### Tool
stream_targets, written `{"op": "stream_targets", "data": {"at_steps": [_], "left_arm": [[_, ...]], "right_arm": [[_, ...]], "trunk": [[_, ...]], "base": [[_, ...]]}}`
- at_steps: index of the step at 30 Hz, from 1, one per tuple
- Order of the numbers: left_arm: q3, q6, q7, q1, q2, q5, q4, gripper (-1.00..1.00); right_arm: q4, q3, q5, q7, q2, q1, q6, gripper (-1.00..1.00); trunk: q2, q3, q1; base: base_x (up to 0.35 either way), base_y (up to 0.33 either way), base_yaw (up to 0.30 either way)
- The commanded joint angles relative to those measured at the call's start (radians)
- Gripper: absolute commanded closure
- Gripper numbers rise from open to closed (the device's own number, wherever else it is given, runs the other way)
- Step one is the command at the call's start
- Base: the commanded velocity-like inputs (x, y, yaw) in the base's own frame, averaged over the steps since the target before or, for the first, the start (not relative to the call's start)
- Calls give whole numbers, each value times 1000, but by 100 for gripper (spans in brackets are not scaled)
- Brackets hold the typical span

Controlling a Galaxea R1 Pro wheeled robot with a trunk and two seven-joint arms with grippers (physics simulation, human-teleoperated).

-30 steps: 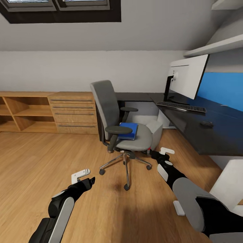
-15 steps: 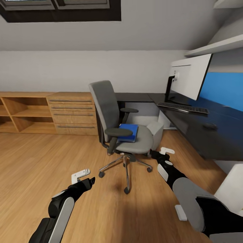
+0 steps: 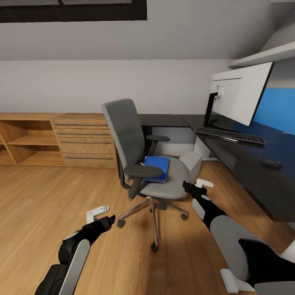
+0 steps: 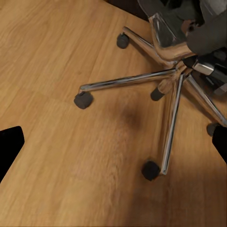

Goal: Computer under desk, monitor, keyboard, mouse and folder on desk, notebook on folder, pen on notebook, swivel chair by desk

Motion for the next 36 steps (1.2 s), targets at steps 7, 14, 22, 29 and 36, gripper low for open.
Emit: {"op": "stream_targets", "data": {"at_steps": [7,14,22,29,36], "left_arm": [[28,2,8,-1,0,12,-2,-100],[32,2,8,-1,0,12,-1,-100],[35,0,9,-1,0,11,0,-100],[35,-1,9,-1,0,11,0,-100],[37,-1,9,-1,0,12,-1,-100]], "right_arm": [[1,-31,-11,-2,0,-1,-3,-100],[2,-48,-10,-4,0,-1,1,-100],[3,-83,-9,-9,0,-1,5,-100],[5,-85,-9,-31,-1,-1,6,-100],[4,-136,-65,-49,-19,-1,79,-100]], "trunk": [[0,-1,0],[0,-1,0],[0,-1,0],[0,-1,0],[0,-1,0]], "base": [[285,0,0],[96,0,0],[43,0,0],[188,0,0],[22,0,0]]}}
